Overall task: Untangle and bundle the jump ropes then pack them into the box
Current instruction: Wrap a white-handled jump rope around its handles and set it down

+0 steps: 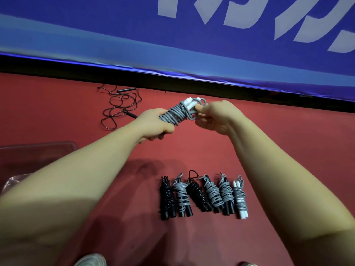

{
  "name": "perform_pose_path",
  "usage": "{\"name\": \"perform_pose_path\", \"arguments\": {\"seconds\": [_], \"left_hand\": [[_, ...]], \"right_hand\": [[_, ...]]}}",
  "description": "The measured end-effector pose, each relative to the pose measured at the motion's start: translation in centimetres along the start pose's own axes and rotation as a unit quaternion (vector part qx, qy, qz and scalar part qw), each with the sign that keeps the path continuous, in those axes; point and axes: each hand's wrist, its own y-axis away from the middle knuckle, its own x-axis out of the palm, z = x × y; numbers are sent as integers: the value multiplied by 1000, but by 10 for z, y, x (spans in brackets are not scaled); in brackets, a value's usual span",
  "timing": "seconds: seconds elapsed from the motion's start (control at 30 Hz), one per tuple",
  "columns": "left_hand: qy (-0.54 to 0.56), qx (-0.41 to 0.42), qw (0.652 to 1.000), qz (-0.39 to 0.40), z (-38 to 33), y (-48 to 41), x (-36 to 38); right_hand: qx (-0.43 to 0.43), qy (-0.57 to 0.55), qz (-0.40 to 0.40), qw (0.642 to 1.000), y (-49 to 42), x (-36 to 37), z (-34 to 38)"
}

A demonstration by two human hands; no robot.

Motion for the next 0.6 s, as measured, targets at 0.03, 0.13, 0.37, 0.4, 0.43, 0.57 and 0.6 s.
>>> {"name": "perform_pose_path", "arguments": {"seconds": [0.03,0.13,0.37,0.4,0.43,0.57,0.6], "left_hand": [[3,-10,1000,3,2,-1,2],[13,-26,1000,11,7,-3,11],[14,-18,1000,-11,16,-9,17],[15,-21,1000,-4,17,-8,19],[17,-23,1000,4,17,-7,20],[35,-49,998,31,17,-7,23],[38,-54,997,32,18,-7,22]], "right_hand": [[30,-31,10,999,-2,2,-2],[43,-62,-4,997,-9,4,-8],[-22,-217,-20,976,-14,12,-25],[-22,-233,-35,972,-15,12,-27],[-18,-246,-49,968,-16,12,-29],[-5,-266,-74,961,-15,12,-32],[-6,-258,-73,963,-15,13,-31]]}}
